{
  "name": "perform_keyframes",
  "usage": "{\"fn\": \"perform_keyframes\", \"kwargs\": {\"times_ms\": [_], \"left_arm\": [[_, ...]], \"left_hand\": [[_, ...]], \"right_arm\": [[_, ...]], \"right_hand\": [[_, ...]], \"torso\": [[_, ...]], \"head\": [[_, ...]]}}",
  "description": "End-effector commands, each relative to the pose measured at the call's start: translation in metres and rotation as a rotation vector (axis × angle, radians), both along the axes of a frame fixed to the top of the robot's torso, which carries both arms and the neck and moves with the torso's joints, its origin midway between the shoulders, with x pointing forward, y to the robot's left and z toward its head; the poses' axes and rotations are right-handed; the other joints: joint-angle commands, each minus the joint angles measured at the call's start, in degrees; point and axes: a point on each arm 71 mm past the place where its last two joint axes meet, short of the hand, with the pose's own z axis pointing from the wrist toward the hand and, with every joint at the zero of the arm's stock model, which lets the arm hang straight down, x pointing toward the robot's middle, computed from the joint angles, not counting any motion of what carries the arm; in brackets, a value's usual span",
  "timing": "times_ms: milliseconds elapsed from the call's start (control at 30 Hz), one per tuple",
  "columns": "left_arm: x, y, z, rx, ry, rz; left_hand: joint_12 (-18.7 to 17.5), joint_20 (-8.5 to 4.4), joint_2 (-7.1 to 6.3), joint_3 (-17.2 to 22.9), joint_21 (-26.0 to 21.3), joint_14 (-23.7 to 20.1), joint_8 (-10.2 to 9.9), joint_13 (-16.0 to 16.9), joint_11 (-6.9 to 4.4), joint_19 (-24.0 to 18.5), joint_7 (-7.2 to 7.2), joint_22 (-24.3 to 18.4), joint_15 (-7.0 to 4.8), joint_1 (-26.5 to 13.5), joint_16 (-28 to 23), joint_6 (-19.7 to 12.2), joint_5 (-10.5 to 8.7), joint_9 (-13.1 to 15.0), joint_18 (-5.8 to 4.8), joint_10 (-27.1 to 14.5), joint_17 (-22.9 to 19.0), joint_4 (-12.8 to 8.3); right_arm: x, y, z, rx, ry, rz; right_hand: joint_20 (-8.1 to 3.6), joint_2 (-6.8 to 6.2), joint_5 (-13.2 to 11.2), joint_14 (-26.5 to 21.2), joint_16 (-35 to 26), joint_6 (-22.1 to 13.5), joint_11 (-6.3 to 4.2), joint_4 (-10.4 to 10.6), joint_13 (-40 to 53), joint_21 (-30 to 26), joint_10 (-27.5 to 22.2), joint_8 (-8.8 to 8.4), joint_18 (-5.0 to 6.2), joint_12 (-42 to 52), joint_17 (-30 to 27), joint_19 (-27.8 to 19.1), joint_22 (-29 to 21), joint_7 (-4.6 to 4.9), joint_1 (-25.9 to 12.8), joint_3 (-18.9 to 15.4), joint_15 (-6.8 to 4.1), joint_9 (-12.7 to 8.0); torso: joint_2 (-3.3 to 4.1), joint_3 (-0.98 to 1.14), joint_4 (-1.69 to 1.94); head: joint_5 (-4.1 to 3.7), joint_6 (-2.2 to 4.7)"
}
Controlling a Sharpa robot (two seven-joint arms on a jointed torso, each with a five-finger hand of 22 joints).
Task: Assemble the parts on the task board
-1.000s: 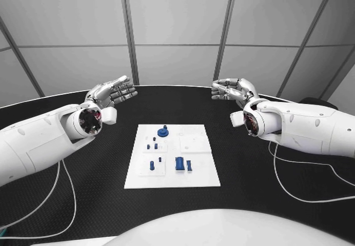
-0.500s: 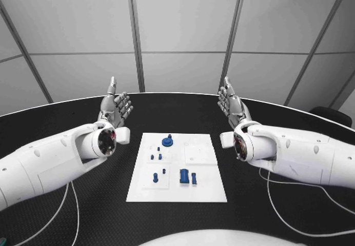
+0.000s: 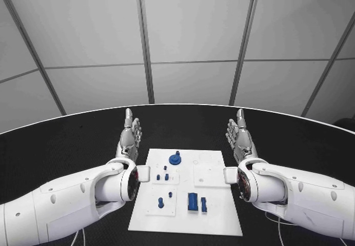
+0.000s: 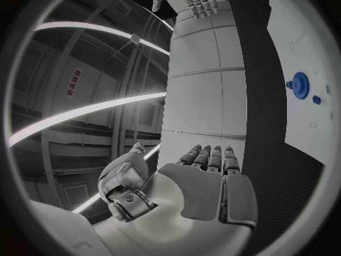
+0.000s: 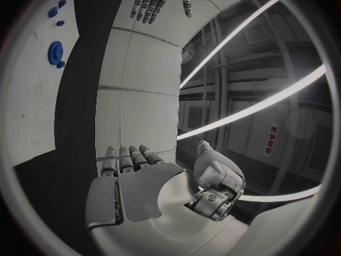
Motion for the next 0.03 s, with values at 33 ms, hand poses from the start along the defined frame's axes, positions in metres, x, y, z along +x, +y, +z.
{"fn": "perform_keyframes", "kwargs": {"times_ms": [33], "left_arm": [[-0.0040, -0.0014, 0.0017, 0.014, -0.013, 0.014]], "left_hand": [[-0.4, 0.03, -0.01, -0.2, -0.2, -0.3, -0.2, -0.1, 0.01, -0.2, 0.01, -0.1, -0.02, -0.4, -0.4, -0.2, -0.33, -0.1, -0.36, -0.3, -0.1, 0.0]], "right_arm": [[0.0000, 0.0000, 0.0000, 0.000, 0.000, 0.000]], "right_hand": [[0.00, -0.04, -0.3, -0.2, -0.1, -0.2, 0.01, 0.0, -0.1, -0.2, -0.2, -0.18, -0.41, -0.2, -0.1, -0.3, -0.1, 0.02, -0.4, -0.3, 0.02, -0.1]], "torso": [[0.87, 0.33, -0.25]], "head": [[0.29, 0.58]]}}
